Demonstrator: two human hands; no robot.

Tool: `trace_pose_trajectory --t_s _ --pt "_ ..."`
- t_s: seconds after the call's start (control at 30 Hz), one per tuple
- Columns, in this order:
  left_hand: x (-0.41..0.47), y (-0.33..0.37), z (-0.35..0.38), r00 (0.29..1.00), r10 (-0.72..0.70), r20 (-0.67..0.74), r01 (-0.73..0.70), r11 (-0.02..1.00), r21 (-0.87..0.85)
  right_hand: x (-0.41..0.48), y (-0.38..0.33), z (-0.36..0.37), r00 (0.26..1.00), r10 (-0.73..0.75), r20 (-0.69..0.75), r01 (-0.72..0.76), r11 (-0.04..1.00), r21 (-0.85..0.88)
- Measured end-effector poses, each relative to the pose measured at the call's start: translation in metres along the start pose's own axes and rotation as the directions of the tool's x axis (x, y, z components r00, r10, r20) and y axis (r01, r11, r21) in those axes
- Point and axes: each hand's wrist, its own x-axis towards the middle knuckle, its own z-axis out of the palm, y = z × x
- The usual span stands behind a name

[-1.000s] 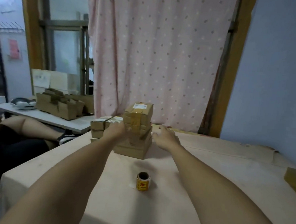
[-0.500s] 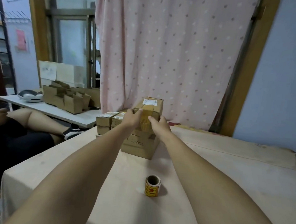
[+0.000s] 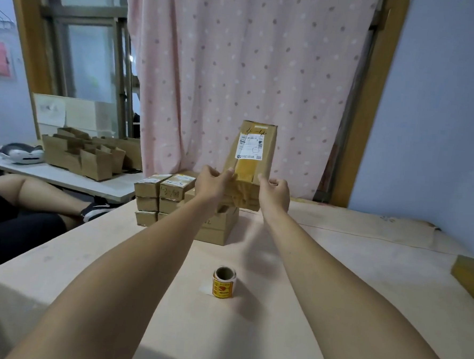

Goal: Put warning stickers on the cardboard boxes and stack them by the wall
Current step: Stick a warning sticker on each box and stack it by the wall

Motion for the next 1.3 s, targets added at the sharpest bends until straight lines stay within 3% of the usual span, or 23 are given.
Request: trace_pose_trajectory --t_s 0.17,0.3,0.5,0.87,1.3 --pt "-0.048 0.007 0.029 0.990 -0.049 0.129 0.044 0.998 0.044 0.000 0.012 -0.061 1.000 0.011 -0.017 -0.013 0.992 -0.124" --pt "-0.091 0.004 0.058 0.932 -0.113 0.345 0.082 0.991 0.104 -0.008 0.031 -0.120 0.997 0.060 -0.039 -0.067 0.974 -0.217" --pt "-0.154 -0.017 0.096 0.858 -0.221 0.463 0.134 0.968 0.213 -0.038 0.076 -0.192 0.974 0.219 -0.061 -0.227 0.937 -0.266" --pt "-0.205 -0.053 0.116 0.819 -0.313 0.481 0.160 0.929 0.334 -0.073 0.123 -0.236 0.966 0.253 -0.057 -0.254 0.880 -0.402" --pt "-0.205 -0.069 0.112 0.834 -0.300 0.464 0.111 0.914 0.390 -0.079 0.142 -0.234 0.961 0.274 -0.032 -0.267 0.895 -0.357"
